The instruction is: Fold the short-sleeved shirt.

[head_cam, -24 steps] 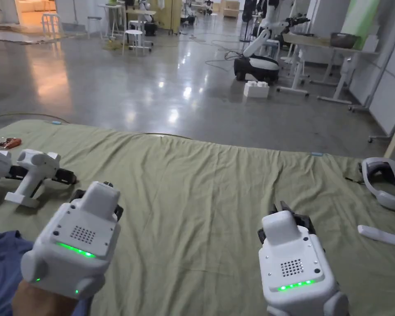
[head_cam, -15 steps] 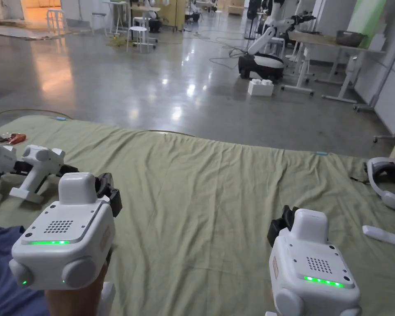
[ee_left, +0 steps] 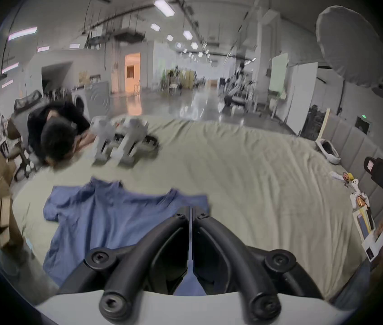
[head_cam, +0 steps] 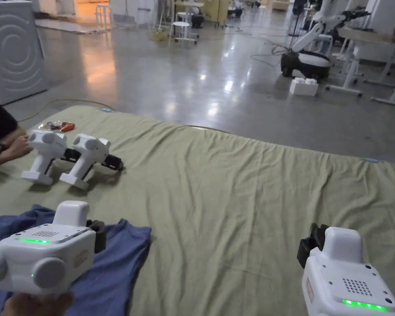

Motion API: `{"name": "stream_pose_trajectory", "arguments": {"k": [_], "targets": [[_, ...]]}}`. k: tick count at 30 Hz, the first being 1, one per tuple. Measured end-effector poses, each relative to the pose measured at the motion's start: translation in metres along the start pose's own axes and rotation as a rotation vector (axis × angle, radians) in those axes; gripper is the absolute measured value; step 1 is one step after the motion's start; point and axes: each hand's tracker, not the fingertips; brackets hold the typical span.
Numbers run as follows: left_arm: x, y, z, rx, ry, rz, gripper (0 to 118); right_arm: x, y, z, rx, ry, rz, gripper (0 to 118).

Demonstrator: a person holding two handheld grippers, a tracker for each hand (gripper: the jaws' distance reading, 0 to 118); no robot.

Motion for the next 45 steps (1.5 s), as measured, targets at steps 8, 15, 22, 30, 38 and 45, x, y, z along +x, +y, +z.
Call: {"name": "stream_pose_trajectory", "arguments": {"k": [8, 15, 22, 30, 38, 45], "targets": [[-0.081, -0.023, -0.013, -0.209, 0.084, 0.08, 5, -0.02, -0.017, -0.013, -0.066, 0.035, 0.02, 16], [-0.12, -0.031, -0.061, -0.394, 0.084, 0.059, 48, -0.027, -0.022, -0.016, -0.093, 0.055, 0.057, 16], [-0.128, -0.048, -0.092, -0.483, 0.032, 0.06, 74, -0.021, -0.029, -0.017, -0.124, 0.041, 0.069, 16], [-0.119, -0.072, -0.102, -0.518, 0.086, 0.01, 81, -0.015, -0.035, -0.018, -0.154, 0.023, 0.067, 16], [-0.107, -0.065, -0.102, -0.563, 0.156, 0.043, 72, -0.017, -0.043, -0.019, -0.183, 0.027, 0.054, 16], [-0.088, -0.068, -0.096, -0.535, 0.143, -0.023, 6, -0.02, -0.05, -0.019, -0.2, 0.032, 0.047, 16]]}}
